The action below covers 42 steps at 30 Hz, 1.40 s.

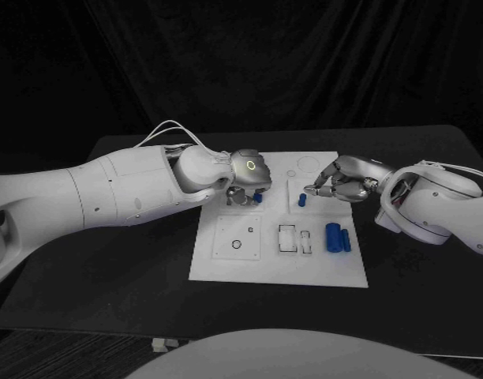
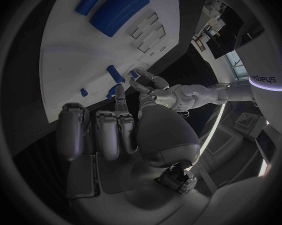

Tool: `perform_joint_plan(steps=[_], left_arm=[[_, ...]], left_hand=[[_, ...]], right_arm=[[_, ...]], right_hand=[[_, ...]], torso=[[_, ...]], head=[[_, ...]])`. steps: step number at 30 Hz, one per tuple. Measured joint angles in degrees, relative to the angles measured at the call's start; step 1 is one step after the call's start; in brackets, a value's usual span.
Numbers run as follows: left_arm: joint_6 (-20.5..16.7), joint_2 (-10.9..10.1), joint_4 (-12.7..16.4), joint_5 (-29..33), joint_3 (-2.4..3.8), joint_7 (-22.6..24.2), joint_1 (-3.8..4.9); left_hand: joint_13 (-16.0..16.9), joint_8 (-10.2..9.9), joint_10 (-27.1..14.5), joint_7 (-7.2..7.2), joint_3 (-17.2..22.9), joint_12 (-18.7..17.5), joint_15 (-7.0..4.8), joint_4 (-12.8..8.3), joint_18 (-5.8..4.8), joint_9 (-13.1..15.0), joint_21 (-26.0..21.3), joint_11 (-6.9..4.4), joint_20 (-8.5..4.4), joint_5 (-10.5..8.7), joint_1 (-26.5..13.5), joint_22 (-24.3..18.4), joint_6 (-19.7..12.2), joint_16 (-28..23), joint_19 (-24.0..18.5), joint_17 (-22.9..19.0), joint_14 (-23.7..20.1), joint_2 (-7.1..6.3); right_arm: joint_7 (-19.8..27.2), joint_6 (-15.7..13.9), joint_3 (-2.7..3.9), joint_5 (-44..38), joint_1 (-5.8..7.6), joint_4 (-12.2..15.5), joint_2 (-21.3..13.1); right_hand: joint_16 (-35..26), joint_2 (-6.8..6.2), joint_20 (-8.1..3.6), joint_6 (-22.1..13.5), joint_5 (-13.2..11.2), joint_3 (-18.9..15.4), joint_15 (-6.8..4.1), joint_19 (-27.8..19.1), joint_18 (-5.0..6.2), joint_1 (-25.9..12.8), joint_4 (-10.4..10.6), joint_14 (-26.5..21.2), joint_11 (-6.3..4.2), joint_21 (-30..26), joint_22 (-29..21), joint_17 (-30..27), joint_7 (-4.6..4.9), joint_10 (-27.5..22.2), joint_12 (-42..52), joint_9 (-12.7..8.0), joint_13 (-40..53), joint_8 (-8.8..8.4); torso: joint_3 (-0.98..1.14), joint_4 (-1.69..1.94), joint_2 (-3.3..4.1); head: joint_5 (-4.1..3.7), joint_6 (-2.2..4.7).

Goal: Assemble the parts on the task board

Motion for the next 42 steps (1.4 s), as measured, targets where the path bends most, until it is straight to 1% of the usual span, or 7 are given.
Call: perform_joint_plan(steps=[14, 25, 29, 32, 35, 38, 42], left_arm=[[-0.2, -0.2, 0.1, 0.0, 0.0, -0.1, 0.0], [-0.1, 0.2, -0.2, 0.0, 0.0, 0.0, -0.01], [-0.1, 0.3, -0.3, 0.0, 0.0, 0.1, -0.02], [0.0, 0.4, -0.4, 0.0, 0.0, 0.1, -0.03], [0.0, 0.4, -0.4, 0.0, 0.0, 0.2, -0.03], [0.1, 0.4, -0.4, 0.0, 0.0, 0.4, -0.04], [0.1, 0.4, -0.4, 0.0, 0.0, 0.7, -0.04]], left_hand=[[0.0, 0.6, 0.0, -0.21, 1.7, 0.0, 0.0, -0.5, 0.0, 1.9, 0.0, 0.0, 0.0, 1.79, 0.0, 0.0, 0.2, 0.0, 0.0, 0.0, 0.0, 0.0], [0.0, 0.6, 0.0, -0.44, 2.4, -0.7, 0.0, -0.5, 0.0, 2.2, 0.0, 0.0, 0.0, 1.82, 0.3, 0.0, 0.0, 0.0, 0.0, 0.0, 0.0, 0.3], [0.0, 0.6, 0.0, -0.44, 3.0, -0.7, 0.0, -0.7, 0.0, 2.5, 0.0, 0.0, 0.0, 2.18, 0.5, 0.0, 0.0, 0.0, 0.0, 0.0, 0.0, 0.49], [0.0, 0.6, 0.0, -0.77, 3.8, -1.6, 0.0, -0.8, 0.0, 2.8, 0.0, 0.0, 0.0, 2.9, 0.5, 0.0, 0.3, 0.0, 0.0, 0.0, 0.0, 1.26], [0.0, 0.5, 0.0, -0.8, 4.3, -2.2, 0.0, -1.2, 0.01, 2.9, 0.0, 0.0, 0.0, 3.42, 0.5, 0.0, 0.7, 0.0, 0.0, 0.0, 0.0, 1.29], [0.0, 0.5, 0.0, -1.15, 5.3, -2.2, 0.0, -2.2, 0.0, 3.3, 0.0, 0.0, 0.0, 4.65, 0.8, 0.0, 1.8, 0.0, 0.0, 0.0, 0.0, 1.6], [0.0, 0.7, 0.1, -1.49, 7.0, -2.0, 0.0, -3.9, 0.0, 3.9, 0.0, -0.5, -0.01, 6.4, 1.2, 0.0, 2.5, 0.0, 0.0, 0.0, 0.0, 1.92]], right_arm=[[-0.1, 0.4, 0.0, 0.0, -0.1, -0.2, 0.1], [-0.2, 0.6, 0.0, 0.0, -0.13, -0.2, 0.2], [-0.2, 0.6, 0.0, 0.0, -0.14, -0.2, 0.1], [-0.3, 0.7, 0.0, 0.0, -0.14, -0.2, 0.1], [-0.3, 0.7, 0.0, 0.0, -0.14, -0.2, 0.1], [-0.3, 0.7, 0.0, 0.0, -0.15, -0.2, 0.2], [-0.3, 0.7, 0.0, 0.0, -0.15, -0.2, 0.2]], right_hand=[[0.0, 0.0, 0.0, 0.0, 0.0, 0.0, 0.0, 0.0, 0.0, 0.0, 0.0, 0.0, 0.0, 0.0, 0.0, 0.0, 0.0, 0.0, 0.0, 0.0, 0.0, 0.0], [0.0, 0.0, 0.0, 0.0, -0.2, -0.2, 0.0, 0.0, 0.0, 0.0, 0.2, 0.0, 0.0, -0.2, 0.0, 0.0, 0.0, 0.0, 0.0, 0.0, 0.0, 0.0], [0.0, 0.0, 0.0, 0.0, -0.2, -0.2, 0.0, 0.0, 0.0, 0.0, 0.2, 0.0, 0.0, -0.2, 0.0, 0.0, 0.0, 0.0, 0.0, 0.0, 0.0, 0.0], [0.0, 0.0, 0.0, 0.0, -0.2, -0.2, 0.0, 0.0, 0.0, 0.0, 0.2, 0.0, 0.0, -0.2, 0.0, 0.0, 0.0, 0.0, 0.0, 0.0, 0.0, 0.0], [0.0, 0.0, 0.0, 0.0, -0.2, -0.2, 0.0, 0.0, -0.01, 0.0, 0.2, 0.0, 0.0, -0.2, 0.0, 0.0, 0.0, 0.0, 0.0, 0.0, 0.0, 0.0], [0.0, 0.0, 0.0, 0.0, -0.2, -0.2, 0.0, 0.0, -0.01, 0.0, 0.2, 0.0, 0.0, -0.2, 0.0, 0.0, 0.0, 0.0, -0.2, 0.0, 0.0, 0.0], [0.0, 0.0, 0.0, 0.0, -0.2, -0.2, 0.0, 0.0, 0.0, 0.0, 0.2, 0.0, 0.0, -0.2, 0.0, 0.0, 0.0, 0.0, -0.2, 0.0, 0.0, 0.0]], torso=[[-0.01, -0.01, 0.0], [0.0, -0.01, 0.01], [0.0, -0.01, 0.01], [0.0, -0.01, 0.01], [0.0, -0.01, 0.01], [0.0, -0.01, 0.01], [0.0, -0.01, 0.01]], head=[[0.06, 0.0], [0.17, 0.0], [0.13, 0.0], [0.13, 0.0], [0.13, 0.0], [0.18, 0.0], [0.24, 0.0]])
